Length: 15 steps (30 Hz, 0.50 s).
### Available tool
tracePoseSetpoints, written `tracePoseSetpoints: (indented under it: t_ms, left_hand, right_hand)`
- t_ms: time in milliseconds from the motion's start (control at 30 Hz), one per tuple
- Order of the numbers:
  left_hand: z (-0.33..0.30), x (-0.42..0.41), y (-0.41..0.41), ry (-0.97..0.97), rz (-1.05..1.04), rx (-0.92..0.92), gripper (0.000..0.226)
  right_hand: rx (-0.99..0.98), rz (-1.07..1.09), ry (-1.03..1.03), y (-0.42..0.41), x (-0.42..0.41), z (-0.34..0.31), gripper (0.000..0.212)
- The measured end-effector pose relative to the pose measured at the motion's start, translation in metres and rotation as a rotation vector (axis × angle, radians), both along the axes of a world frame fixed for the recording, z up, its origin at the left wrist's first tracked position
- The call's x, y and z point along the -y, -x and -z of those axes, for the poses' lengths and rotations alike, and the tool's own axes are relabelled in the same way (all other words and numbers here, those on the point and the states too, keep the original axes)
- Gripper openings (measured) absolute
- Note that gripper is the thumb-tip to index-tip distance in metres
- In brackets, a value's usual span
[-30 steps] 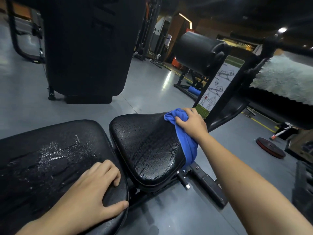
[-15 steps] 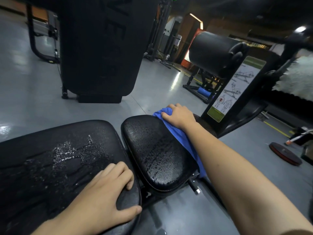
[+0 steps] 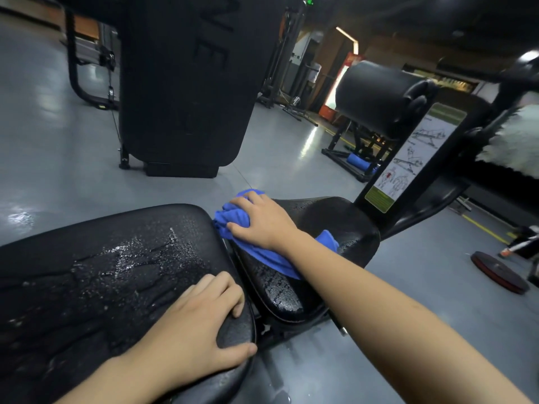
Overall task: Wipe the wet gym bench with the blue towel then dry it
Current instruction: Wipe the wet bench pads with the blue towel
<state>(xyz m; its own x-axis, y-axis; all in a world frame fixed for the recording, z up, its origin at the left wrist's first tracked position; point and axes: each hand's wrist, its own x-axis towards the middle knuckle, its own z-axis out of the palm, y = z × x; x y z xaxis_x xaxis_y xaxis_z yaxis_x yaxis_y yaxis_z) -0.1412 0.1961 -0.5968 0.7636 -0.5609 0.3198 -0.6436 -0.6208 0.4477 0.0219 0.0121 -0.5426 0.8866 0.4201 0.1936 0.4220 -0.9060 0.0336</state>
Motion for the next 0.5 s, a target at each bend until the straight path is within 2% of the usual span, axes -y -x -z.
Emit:
tracePoseSetpoints:
  t_ms: [133,300,500]
  left_hand:
    - [0.001,0.001,0.001,0.015,-0.004,0.013,0.048]
    - [0.001,-0.001,0.003,0.019,-0.010,0.010,0.048]
    - [0.002,-0.001,0.004,0.016,-0.013,0.004,0.047]
  right_hand:
    - [0.041,-0.095,-0.010,0.042,0.006,0.006,0.053]
    - [0.078,-0.103,-0.066,0.085,0.038,0.003,0.052]
    - [0.047,0.069,-0.101,0.085,0.088,-0.017,0.053]
